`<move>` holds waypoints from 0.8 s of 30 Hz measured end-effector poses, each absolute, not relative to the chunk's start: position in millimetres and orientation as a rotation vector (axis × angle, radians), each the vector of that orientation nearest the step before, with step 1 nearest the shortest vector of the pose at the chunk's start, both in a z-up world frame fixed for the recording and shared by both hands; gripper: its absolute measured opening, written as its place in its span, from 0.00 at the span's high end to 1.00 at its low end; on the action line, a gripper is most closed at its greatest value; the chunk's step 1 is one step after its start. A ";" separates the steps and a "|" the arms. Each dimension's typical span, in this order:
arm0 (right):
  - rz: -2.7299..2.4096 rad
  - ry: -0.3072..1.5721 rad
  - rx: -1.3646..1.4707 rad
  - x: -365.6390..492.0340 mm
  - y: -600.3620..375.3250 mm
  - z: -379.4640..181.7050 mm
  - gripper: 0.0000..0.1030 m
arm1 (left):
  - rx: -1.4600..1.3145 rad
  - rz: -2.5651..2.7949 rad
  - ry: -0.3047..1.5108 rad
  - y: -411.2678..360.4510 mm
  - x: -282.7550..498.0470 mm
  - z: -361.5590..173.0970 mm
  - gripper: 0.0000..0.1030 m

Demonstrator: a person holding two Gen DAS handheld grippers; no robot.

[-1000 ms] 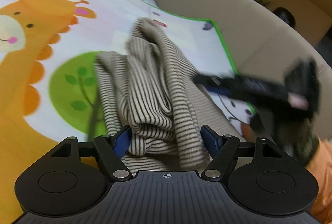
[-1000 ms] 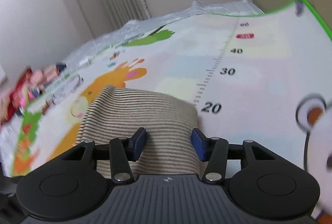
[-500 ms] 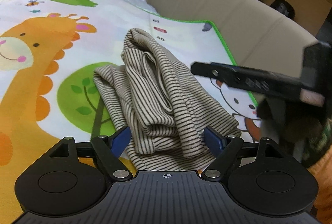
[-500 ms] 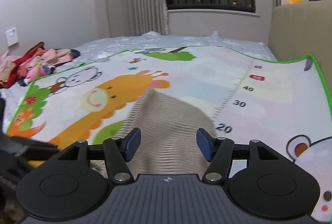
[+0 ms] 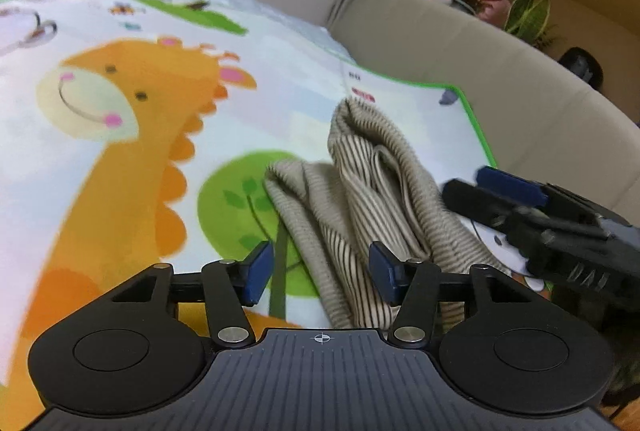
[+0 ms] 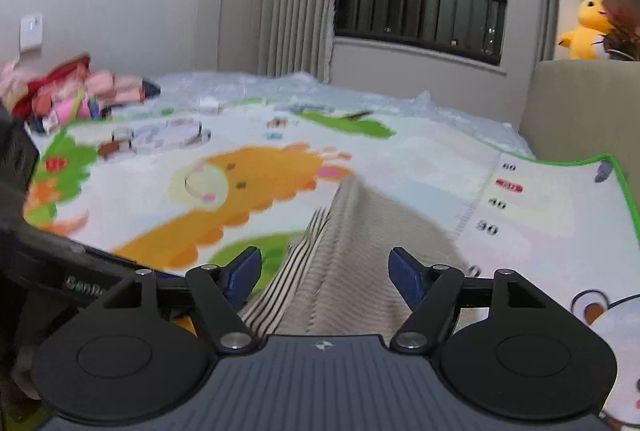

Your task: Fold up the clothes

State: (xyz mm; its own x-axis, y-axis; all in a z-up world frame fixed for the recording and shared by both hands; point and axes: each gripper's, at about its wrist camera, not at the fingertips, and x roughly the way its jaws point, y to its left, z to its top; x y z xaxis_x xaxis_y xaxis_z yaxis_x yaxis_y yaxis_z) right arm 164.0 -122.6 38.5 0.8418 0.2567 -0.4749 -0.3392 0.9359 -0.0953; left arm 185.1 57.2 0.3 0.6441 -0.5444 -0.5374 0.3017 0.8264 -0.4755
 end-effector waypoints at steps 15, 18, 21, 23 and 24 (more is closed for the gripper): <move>0.329 0.474 0.053 159.2 -174.8 81.1 0.80 | -0.521 -0.491 0.748 90.9 184.4 -17.5 0.43; 0.375 0.499 -0.036 157.8 -144.4 73.6 0.79 | -0.536 -0.487 0.752 92.1 187.4 -20.1 0.43; 0.361 0.553 -0.170 160.0 -106.1 36.9 0.78 | -0.554 -0.466 0.750 97.5 187.4 -19.6 0.42; 0.346 0.545 -0.238 154.5 -87.5 16.3 0.73 | -0.562 -0.444 0.744 103.8 185.2 -17.9 0.40; 0.340 0.510 -0.300 148.2 -78.8 11.8 0.71 | -0.565 -0.435 0.741 107.8 183.7 -16.7 0.39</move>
State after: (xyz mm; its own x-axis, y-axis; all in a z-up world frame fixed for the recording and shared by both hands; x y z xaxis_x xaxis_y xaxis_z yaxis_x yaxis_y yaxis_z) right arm 148.2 -78.8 11.8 0.8194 0.2408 -0.5202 -0.3880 0.9010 -0.1940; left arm 183.7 107.8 -16.7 0.6621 -0.5541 -0.5046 0.1709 0.7672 -0.6182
